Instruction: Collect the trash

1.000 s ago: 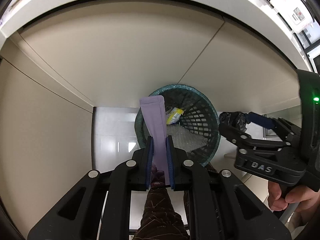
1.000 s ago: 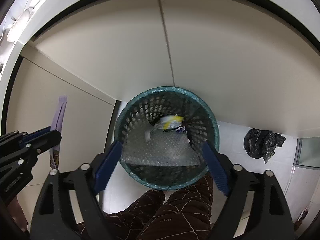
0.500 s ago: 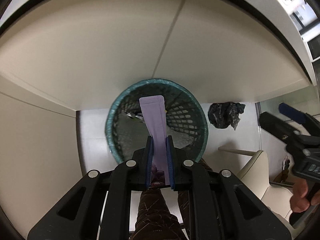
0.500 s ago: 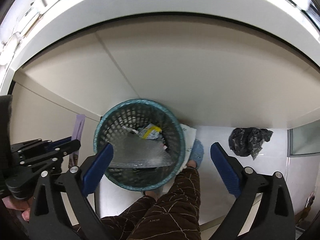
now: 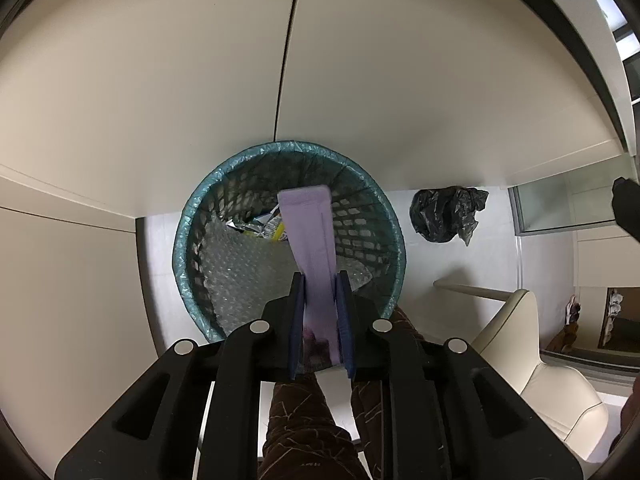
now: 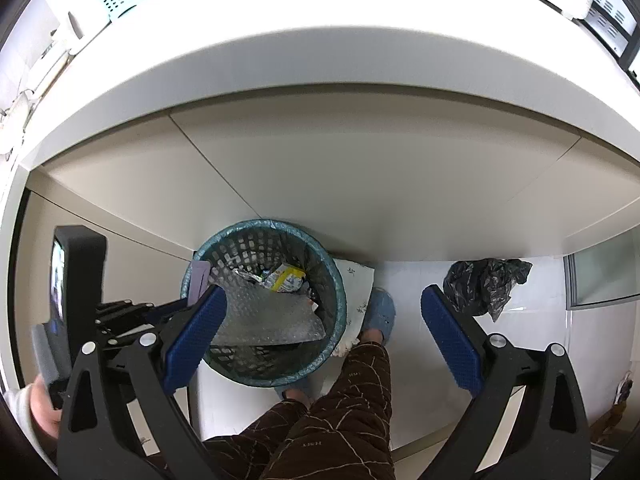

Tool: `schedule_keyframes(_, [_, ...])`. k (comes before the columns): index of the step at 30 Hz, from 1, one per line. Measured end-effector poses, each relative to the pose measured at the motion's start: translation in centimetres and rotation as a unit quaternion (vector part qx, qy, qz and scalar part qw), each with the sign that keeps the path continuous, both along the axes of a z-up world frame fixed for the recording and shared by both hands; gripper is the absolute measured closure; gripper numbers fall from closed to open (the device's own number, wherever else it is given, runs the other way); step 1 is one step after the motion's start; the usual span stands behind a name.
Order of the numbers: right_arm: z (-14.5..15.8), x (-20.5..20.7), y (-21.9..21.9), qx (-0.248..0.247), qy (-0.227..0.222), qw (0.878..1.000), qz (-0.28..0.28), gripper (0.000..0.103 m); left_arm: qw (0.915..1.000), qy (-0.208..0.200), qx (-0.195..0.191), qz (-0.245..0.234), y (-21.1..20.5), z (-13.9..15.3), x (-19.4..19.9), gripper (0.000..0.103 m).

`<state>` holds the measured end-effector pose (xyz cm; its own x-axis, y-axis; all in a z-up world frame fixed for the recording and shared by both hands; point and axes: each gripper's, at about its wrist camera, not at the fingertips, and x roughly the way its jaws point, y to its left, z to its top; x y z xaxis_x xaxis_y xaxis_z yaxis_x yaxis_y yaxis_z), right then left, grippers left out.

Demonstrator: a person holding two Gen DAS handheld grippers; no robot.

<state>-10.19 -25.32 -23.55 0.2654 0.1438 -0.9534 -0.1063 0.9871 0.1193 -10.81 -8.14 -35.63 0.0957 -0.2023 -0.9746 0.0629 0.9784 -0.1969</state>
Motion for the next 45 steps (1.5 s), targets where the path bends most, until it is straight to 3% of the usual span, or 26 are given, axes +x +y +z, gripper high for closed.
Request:
schedule_keyframes(4, [-0.1, 0.2, 0.4, 0.002, -0.007, 1.000, -0.001, 0.009, 1.0000, -0.005, 0.001, 0.000, 0.0, 0.6, 0.0, 0.082])
schedule_keyframes(14, [1.6, 0.4, 1.5, 0.009, -0.021, 1.000, 0.006, 0.009, 0.9988, -0.044, -0.001, 0.019, 1.1, 4.9, 0.0, 0.030])
schedule_keyframes(20, [4.6, 0.1, 1.9, 0.011, -0.045, 0.999, 0.007, 0.008, 0.9951, -0.094, 0.002, 0.029, 2.5, 10.4, -0.6, 0.013])
schedule_keyframes(26, [9.0, -0.5, 2.2, 0.014, -0.067, 0.998, -0.005, 0.008, 0.9909, -0.129, 0.019, 0.034, 3.9, 16.6, -1.4, 0.006])
schedule_keyframes(35, [16.5, -2.2, 2.5, 0.002, -0.101, 0.995, -0.022, 0.008, 0.9854, -0.157, 0.032, 0.057, 6.5, 25.6, -2.6, 0.006])
schedule_keyframes(45, [25.3, -3.6, 1.5, -0.005, -0.125, 0.991, -0.035, 0.008, 0.9771, -0.192, 0.051, 0.076, 7.9, 33.5, -3.9, 0.006])
